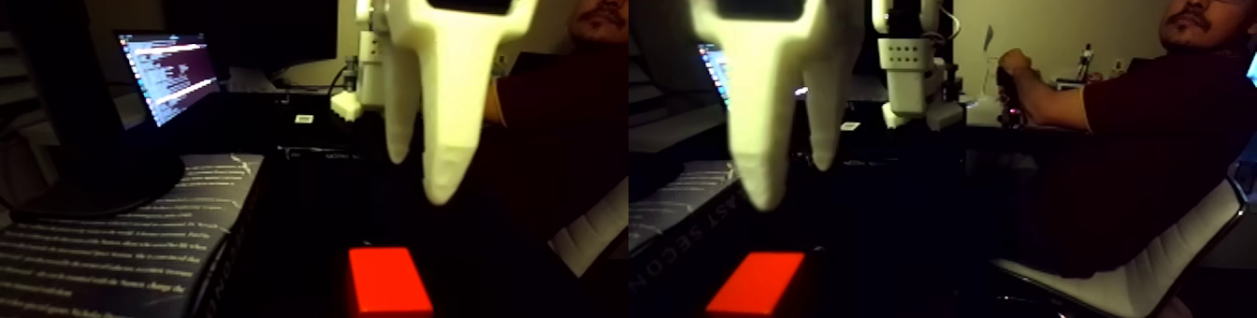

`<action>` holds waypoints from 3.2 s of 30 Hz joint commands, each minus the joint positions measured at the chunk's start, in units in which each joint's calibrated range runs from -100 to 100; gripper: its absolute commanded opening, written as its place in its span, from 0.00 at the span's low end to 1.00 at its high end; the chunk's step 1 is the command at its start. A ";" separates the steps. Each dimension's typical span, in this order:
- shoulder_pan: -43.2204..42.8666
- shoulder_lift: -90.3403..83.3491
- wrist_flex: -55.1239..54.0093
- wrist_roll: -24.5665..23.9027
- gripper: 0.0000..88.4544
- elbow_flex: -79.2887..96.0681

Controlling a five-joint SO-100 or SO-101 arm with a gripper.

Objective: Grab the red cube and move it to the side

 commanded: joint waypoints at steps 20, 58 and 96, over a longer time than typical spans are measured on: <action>0.50 11.57 -0.60 -0.98 0.32 -10.40; 0.42 22.41 1.76 4.42 0.40 -21.38; 2.25 29.80 2.52 5.39 0.43 -26.09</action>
